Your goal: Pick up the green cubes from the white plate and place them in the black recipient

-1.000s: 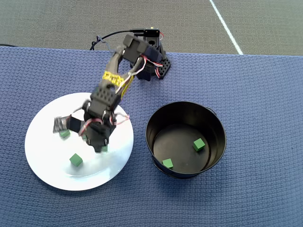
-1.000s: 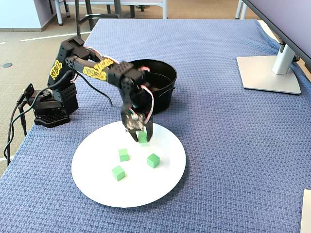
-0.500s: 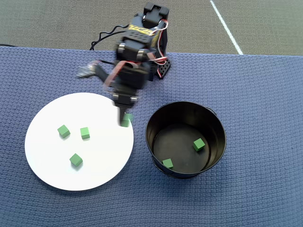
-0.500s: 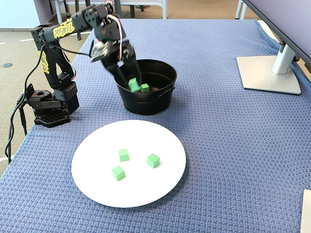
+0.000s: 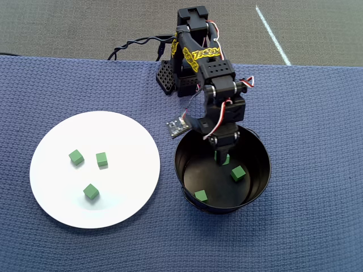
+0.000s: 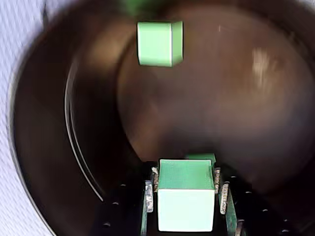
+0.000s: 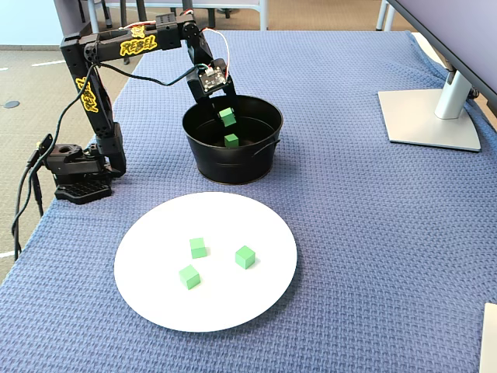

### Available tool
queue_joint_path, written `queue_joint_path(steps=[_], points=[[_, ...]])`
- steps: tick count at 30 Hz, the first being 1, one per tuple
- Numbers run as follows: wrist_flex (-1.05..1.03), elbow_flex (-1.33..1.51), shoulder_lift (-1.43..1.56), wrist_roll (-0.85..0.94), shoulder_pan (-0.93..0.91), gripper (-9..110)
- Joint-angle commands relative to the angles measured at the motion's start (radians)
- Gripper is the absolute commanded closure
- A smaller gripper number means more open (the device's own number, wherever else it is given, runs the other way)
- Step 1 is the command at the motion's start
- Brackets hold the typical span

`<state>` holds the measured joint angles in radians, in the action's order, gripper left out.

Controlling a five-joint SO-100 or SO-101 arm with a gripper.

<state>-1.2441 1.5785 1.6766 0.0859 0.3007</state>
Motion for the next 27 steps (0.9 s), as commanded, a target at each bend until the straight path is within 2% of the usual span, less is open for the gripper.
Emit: queue_joint_path(steps=[1,8,14,20,27], points=[[0.003,-0.006,0.029,0.034,0.026,55],[-0.084,-0.095,0.078,0.095,-0.071,53],[-0.161,-0.207,0.041,0.225,-0.374,58],[-0.127,-0.247,-0.117,0.500,-0.687,61],[0.012,-0.175,-0.207,0.874,-0.902,61]])
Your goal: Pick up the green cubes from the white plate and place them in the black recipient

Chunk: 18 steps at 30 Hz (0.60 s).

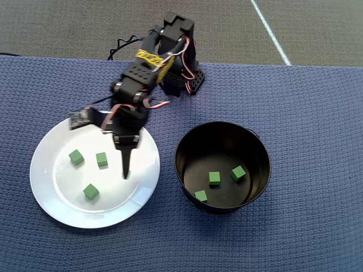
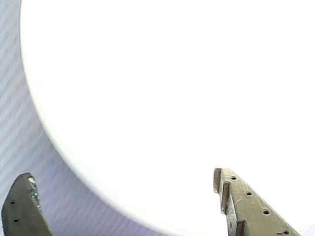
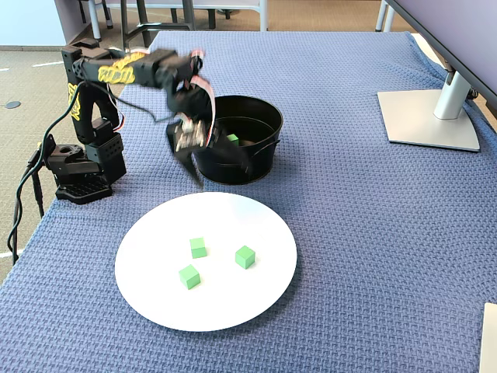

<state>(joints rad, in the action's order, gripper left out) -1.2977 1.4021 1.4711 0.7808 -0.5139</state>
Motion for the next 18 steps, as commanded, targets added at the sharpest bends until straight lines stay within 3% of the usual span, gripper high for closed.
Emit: queue_joint_path(steps=[1,11,18], points=[[0.078,0.018,-0.002,0.232,-0.103,61],[0.195,0.192,-0.011,0.571,-0.190,63],[0.273,0.218,-0.043,0.598,-0.202,64]])
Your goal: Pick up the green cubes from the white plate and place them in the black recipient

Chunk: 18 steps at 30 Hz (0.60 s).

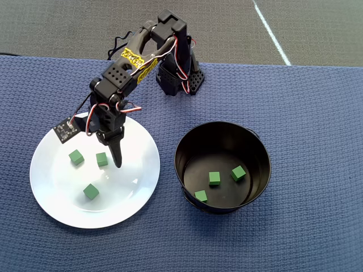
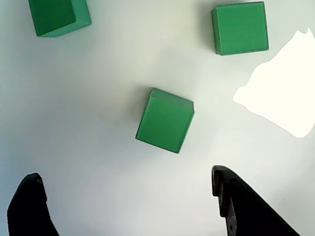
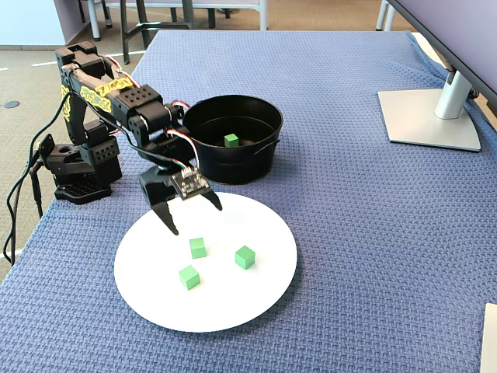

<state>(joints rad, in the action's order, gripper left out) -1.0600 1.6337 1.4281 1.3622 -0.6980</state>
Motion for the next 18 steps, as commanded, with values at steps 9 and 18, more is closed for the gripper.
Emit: queue_joint_path(steps=[9,18], points=[[0.069,-0.101,-0.101,-0.138,-0.032,68],[0.109,-0.146,-0.141,-0.367,-0.037,68]])
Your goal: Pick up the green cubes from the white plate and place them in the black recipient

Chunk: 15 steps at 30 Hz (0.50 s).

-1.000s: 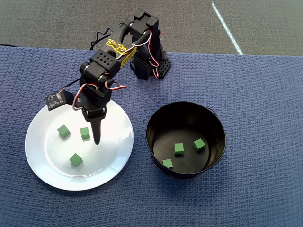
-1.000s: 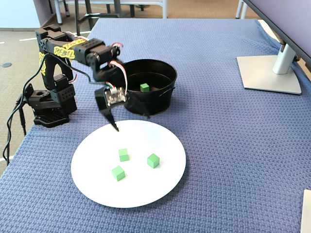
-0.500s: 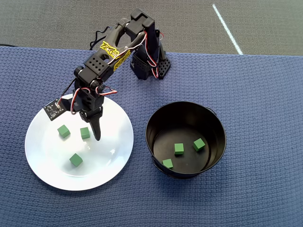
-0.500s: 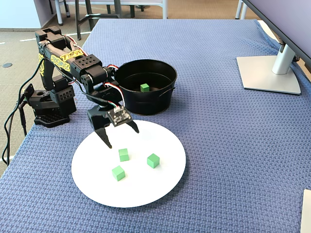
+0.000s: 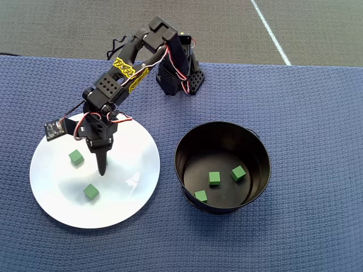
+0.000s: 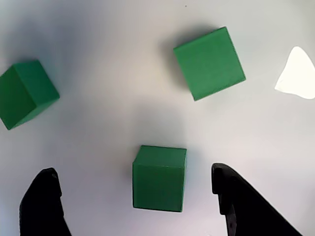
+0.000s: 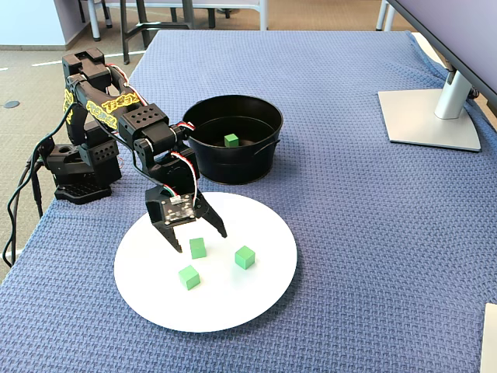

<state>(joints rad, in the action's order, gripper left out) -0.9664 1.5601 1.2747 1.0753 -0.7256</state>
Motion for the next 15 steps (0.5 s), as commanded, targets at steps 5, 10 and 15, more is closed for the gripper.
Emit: queue_joint_path(steps=[5,10,15], points=[[0.026,-0.041,0.023,-0.117,0.006,69],[0.028,0.006,0.035,-0.106,0.020,70],[0.097,0.064,0.040,-0.077,0.023,70]])
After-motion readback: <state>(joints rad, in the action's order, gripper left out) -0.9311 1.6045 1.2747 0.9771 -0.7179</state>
